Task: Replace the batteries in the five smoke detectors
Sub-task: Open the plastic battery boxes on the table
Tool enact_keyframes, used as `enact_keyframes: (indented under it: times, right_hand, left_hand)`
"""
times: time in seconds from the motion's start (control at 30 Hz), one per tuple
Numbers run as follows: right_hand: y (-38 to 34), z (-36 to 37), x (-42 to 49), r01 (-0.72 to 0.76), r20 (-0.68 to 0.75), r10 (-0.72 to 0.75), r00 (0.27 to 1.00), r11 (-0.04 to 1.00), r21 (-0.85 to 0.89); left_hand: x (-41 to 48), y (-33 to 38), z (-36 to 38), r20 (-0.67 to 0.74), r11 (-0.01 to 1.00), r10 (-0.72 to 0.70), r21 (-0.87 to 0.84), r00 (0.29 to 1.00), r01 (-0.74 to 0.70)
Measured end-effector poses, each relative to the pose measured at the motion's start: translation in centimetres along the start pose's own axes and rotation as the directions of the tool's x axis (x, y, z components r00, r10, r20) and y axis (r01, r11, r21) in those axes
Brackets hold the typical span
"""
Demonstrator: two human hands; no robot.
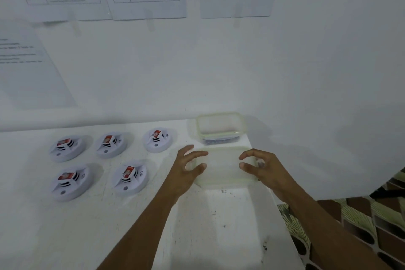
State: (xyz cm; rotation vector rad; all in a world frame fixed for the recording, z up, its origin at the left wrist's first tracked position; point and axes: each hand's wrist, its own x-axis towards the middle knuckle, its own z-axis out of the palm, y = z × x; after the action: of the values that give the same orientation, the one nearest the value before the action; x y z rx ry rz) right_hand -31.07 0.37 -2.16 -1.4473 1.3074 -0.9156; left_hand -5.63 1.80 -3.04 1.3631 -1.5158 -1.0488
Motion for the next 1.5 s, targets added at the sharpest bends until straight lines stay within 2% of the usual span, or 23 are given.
enact_keyframes:
  times: [0.1, 0.2, 0.3, 0.47, 0.6, 0.73, 0.87, 1.03, 1.13, 1.23, 1.4, 1.5]
  right_hand:
    - [0.0, 0.2, 0.0, 0.0, -0.063, 0.002, 0.998, 0.999, 0.033]
    - [0.3, 0.4, -0.2, 0.002, -0.27, -0.001, 0.963, 1.0, 0.006]
    - [1.0, 0.8, -1.3, 0.022, -0.338, 0.0, 0.941, 0.998, 0.06]
    - [1.0, 2.0, -3.4, 0.01, -0.177, 0.025, 0.984, 0.981, 0.194]
    - [0.1, 1.5, -3.0, -0.04, -0.097, 0.064, 0.993, 0.971, 0.236]
    - [-0.2, 1.3, -2.6, -0.082, -0.003, 0.087, 0.996, 0.952, 0.295]
    - [-0.2, 1.2, -2.5, -0.028, -0.048, 0.041, 0.998, 0.97, 0.24]
    - [0.0, 0.6, -1.5, -0.038, 0.03, 0.034, 0.999, 0.988, 0.15]
    - [-0.4, 0.0, 0.0, -0.041, 0.043, 0.035, 0.998, 0.987, 0.156]
    - [-0.9, -0.3, 0.9, -0.03, 0.082, 0.017, 0.996, 0.986, 0.164]
    - [-0.8, -0.5, 0.6, -0.032, 0.065, 0.03, 0.997, 0.999, 0.027]
    - [-0.3, 0.5, -1.0, -0.022, -0.057, 0.023, 0.998, 1.0, 0.016]
  left_hand:
    - [0.2, 0.3, -0.3, 0.078, 0.997, 0.07, 0.035, 0.995, -0.073]
    - [0.0, 0.8, -0.1, 0.052, 0.983, 0.085, 0.161, 0.995, -0.092]
    - [-1.0, 1.0, 0.8, 0.001, 0.955, 0.099, 0.28, 0.995, -0.095]
    - [-2.3, 0.7, 2.7, -0.038, 0.961, 0.138, 0.247, 0.99, -0.124]
    - [-1.7, 1.4, 3.6, 0.034, 0.997, -0.043, 0.064, 0.998, 0.041]
    - [-0.9, 2.6, 4.4, 0.05, 0.992, -0.104, -0.072, 0.993, 0.108]
    - [0.1, 3.0, 4.4, 0.049, 0.985, -0.12, -0.12, 0.992, 0.125]
    - [0.3, 2.7, 4.2, 0.161, 0.969, -0.123, -0.195, 0.979, 0.154]
    - [0.6, 2.5, 3.9, 0.24, 0.95, -0.12, -0.254, 0.963, 0.181]
    - [0.9, 2.5, 3.8, 0.239, 0.951, -0.107, -0.26, 0.965, 0.17]
    - [1.3, 2.9, 2.7, 0.173, 0.985, -0.069, -0.143, 0.982, 0.095]
    - [1.2, 2.0, 0.8, 0.135, 0.993, -0.071, -0.081, 0.988, 0.082]
